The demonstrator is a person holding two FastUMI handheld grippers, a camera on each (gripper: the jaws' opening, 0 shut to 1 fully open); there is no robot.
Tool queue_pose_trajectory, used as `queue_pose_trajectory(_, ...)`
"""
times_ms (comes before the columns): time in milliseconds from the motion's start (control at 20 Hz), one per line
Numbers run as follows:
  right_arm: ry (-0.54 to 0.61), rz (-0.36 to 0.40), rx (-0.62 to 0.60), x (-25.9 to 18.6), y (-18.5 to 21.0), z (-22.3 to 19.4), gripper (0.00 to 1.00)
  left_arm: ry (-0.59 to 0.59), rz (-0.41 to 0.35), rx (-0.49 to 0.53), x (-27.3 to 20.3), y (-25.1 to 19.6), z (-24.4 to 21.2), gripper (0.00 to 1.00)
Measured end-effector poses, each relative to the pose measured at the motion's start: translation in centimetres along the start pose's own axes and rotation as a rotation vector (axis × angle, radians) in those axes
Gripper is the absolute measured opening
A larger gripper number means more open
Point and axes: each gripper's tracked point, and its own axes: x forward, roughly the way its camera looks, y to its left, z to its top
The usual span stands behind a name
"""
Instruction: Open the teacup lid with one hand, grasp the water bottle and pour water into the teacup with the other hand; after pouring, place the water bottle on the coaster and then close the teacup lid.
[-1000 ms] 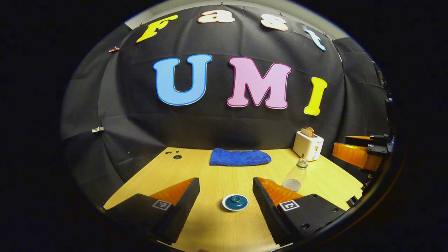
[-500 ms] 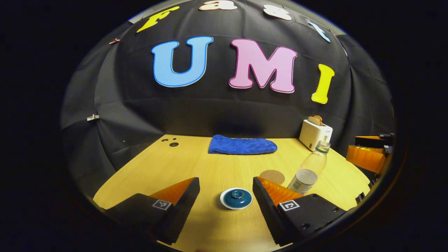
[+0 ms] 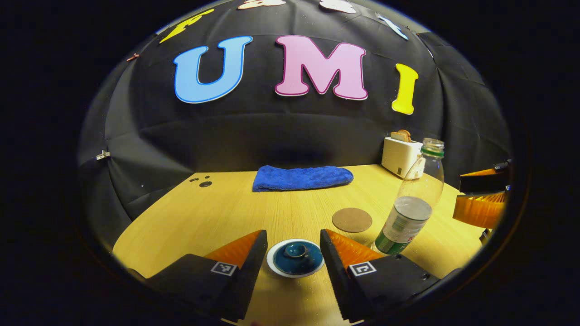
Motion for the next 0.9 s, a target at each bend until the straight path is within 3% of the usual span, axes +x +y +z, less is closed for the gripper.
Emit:
queue_pose_trajectory(400, 0.046, 0.014, 0.013, 0.9, 0.8, -2.7, 0.98, 0.033, -0.009, -0.014, 1.5, -0.3, -2.0, 0.61)
queue_pose_trajectory(700, 0.024, 0.012, 0.039, 2.1, 1.1, -2.6, 0.98, 0.033, -0.024, -0.003, 1.8, -0.5, -2.6, 0.46)
queue_pose_trajectory(750, 0.016, 0.012, 0.039, 2.3, 1.2, -2.5, 0.98, 0.03, -0.025, -0.002, 1.8, -0.6, -2.6, 0.39)
queue_pose_trajectory(800, 0.009, 0.012, 0.038, 2.5, 1.1, -2.5, 0.96, 0.032, -0.023, -0.001, 1.8, -0.5, -2.6, 0.44)
queue_pose_trajectory(900, 0.003, 0.006, 0.034, 3.0, 1.0, -2.6, 0.98, 0.034, -0.023, -0.014, 1.7, -0.4, -2.8, 0.32)
